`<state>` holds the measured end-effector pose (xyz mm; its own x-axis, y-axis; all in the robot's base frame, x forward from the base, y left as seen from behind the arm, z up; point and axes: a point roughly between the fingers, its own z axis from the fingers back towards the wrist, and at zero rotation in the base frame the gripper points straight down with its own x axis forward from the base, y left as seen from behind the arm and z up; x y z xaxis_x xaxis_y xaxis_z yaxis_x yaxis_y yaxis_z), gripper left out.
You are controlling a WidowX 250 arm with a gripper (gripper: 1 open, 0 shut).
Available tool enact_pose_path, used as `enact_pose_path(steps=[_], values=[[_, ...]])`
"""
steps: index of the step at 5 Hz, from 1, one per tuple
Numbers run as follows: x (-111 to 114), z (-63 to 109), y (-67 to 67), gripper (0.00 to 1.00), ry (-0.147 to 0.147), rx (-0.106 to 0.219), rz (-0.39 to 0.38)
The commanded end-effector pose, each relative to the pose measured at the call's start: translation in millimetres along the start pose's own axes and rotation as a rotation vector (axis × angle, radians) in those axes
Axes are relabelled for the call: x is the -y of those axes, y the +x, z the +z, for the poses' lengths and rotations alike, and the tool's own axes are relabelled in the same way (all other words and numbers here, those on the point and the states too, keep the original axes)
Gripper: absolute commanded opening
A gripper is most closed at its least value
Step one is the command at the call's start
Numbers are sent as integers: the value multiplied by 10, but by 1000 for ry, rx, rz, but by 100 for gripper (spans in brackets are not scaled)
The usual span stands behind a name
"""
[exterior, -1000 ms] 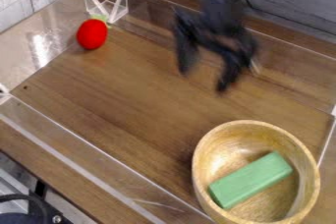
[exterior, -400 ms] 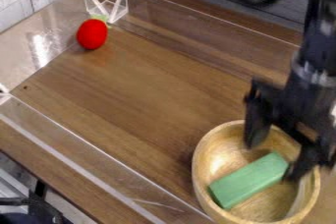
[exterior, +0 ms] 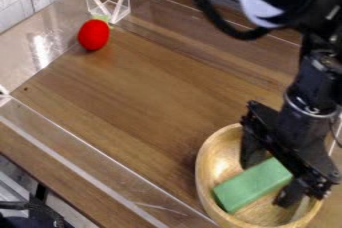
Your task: Remove the green block from the brown bowl and put it on the table
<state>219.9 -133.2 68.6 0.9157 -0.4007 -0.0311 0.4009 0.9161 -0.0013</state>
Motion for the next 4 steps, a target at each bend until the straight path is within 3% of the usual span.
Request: enact_pose_path(steps=[1,3,4], values=[[-123,158,29,100,12,94,-25],[-89,162,22,100,-3,165,85],[-100,118,28,100,-16,189,77]])
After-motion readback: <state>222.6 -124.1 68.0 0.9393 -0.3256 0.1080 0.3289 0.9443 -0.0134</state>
